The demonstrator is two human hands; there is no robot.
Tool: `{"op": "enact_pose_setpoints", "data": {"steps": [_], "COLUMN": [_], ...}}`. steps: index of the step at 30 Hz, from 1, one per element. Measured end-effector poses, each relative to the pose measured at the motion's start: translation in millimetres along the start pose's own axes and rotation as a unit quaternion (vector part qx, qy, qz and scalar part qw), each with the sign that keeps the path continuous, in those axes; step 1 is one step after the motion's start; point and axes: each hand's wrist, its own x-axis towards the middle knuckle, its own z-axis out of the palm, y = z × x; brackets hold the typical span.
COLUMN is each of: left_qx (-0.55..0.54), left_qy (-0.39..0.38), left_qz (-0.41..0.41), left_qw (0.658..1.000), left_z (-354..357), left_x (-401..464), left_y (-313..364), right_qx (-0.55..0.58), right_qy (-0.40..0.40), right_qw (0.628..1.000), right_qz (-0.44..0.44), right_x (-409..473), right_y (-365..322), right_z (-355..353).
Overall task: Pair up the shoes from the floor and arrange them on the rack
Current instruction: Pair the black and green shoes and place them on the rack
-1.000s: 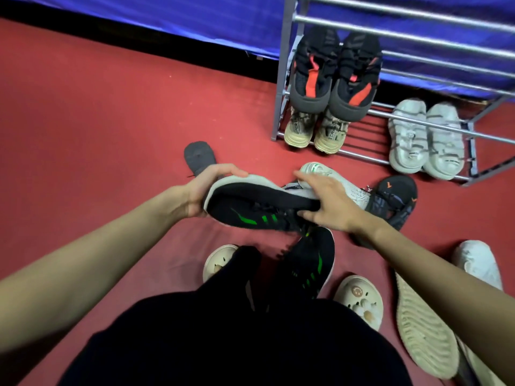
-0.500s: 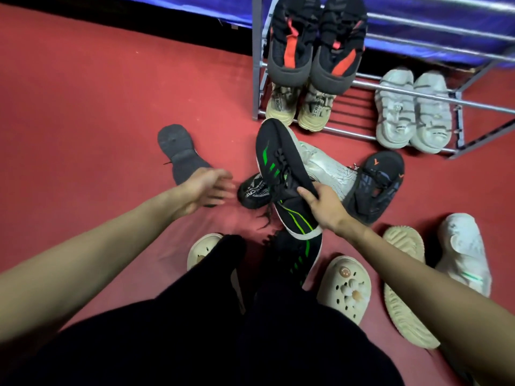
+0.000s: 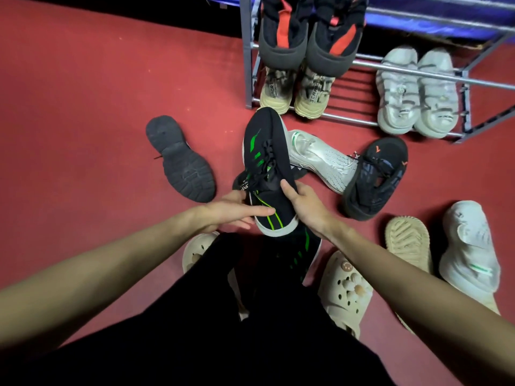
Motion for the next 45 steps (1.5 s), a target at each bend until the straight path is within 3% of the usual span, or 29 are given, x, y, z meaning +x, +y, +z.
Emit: {"op": "enact_pose_setpoints", "data": {"steps": [3, 6, 10, 13, 19, 24, 27, 31, 34, 39, 42, 45], "left_qx": [-0.127, -0.151, -0.150, -0.145, -0.089, -0.053, -0.059, -0.093, -0.128, -0.122, -0.124, -0.115], "left_qy": [0.023, 0.029, 0.071, 0.097, 0.121, 0.115, 0.110, 0.112, 0.098, 0.104, 0.105, 0.106], "left_qz": [0.023, 0.037, 0.034, 0.034, 0.025, 0.038, 0.047, 0.049, 0.052, 0.048, 0.043, 0.039], "left_qw": [0.991, 0.987, 0.986, 0.984, 0.988, 0.991, 0.991, 0.988, 0.986, 0.986, 0.986, 0.987], "left_z": [-1, -8, -13, -15, -17, -13, -12, -7, -2, 2, 1, -2], "left_x": [0, -1, -3, -4, -8, -13, -14, -14, -10, 0, 3, 5], "left_y": [-4, -10, -19, -24, -25, -28, -26, -19, -14, -10, -11, -14], "right_qx": [-0.026, -0.028, -0.226, -0.321, -0.393, -0.341, -0.287, -0.229, -0.215, -0.255, -0.251, -0.258], "right_qy": [-0.009, 0.039, 0.143, 0.102, 0.056, 0.063, 0.114, 0.210, 0.216, 0.223, 0.186, 0.205], "right_qw": [1.000, 0.999, 0.960, 0.927, 0.905, 0.936, 0.951, 0.941, 0.934, 0.928, 0.945, 0.936], "right_qz": [0.007, 0.011, 0.081, 0.166, 0.156, 0.062, -0.028, -0.136, -0.184, -0.156, -0.097, -0.125], "right_x": [-2, 0, 9, 10, 14, 12, 2, 0, 18, 59, 61, 40], "right_y": [-8, -4, 27, 45, 54, 42, 20, -17, -44, -53, -36, -9], "right_z": [-2, -16, -49, -58, -49, -42, -48, -85, -109, -115, -110, -97]}}
